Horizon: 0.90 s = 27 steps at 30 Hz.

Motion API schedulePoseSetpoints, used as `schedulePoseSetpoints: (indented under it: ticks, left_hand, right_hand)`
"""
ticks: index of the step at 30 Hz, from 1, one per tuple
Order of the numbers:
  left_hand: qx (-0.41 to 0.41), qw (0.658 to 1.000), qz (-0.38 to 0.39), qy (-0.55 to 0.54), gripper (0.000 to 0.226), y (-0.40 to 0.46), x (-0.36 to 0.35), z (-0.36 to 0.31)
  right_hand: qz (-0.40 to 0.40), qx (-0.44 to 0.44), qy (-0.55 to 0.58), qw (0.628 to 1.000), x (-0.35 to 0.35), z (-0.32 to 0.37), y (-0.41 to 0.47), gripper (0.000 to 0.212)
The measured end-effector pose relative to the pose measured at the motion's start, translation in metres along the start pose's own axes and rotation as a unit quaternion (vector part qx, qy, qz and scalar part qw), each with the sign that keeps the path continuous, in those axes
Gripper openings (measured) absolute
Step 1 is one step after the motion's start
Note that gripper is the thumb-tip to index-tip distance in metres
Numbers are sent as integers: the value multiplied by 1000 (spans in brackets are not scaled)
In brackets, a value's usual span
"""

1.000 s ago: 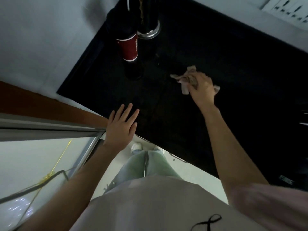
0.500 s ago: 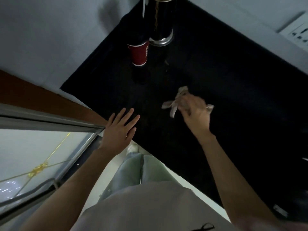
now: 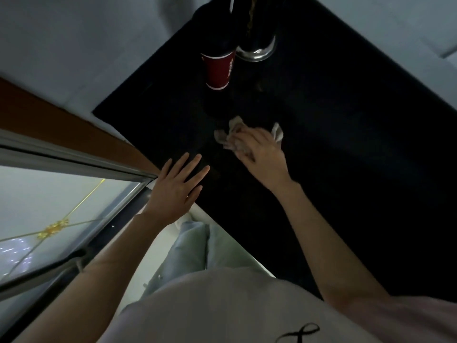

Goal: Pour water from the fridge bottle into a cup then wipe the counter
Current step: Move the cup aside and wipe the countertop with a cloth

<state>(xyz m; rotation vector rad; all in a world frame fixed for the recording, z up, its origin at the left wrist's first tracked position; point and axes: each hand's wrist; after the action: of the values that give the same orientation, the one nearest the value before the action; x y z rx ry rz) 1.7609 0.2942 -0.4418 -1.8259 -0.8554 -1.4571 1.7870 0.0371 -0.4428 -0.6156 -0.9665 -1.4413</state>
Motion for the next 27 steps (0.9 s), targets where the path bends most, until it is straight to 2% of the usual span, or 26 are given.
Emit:
schedulePoseSetpoints:
  ticks: [4,8,12,14,17,23,27]
  left_hand:
    - [3,1000,12,11,49,-1,1,-2]
    - [10,1000,19,5,48,0,2,-3]
    - [3,1000,22,6,48,-1,2,-2]
    - [1,1000,22,6,48,-1,1,-2]
    - [6,1000,18,-2,48,-1,0,-3]
    - [4,1000,16,-9,49,-1,1,-3]
    - [-1,1000,21,-14,49,1,4,0]
  right_hand:
    - [-46,-62,-21,997,16,-25,-33,39]
    - [-79,-124,-35,989,19,-64,35,33]
    - [-2,-99,-39,994,11,-64,134,39]
    - [20,-83,-43,995,2,-52,152,41]
    - [7,-57,-43,997,-7,-34,126,41]
    - [-1,-24,-7,1000,0,11,-6,39]
    - [-7,-34,-20,999,15,9,-53,41]
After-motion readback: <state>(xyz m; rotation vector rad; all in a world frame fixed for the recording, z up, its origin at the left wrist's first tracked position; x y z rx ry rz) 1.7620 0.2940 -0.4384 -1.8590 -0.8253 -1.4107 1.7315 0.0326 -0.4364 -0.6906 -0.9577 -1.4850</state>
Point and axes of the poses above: each hand's wrist, its own y-axis towards the middle knuckle, its own x-axis out of the back of the hand, z = x × y, and after that the axes turned 5 degrees about -z, right-handed
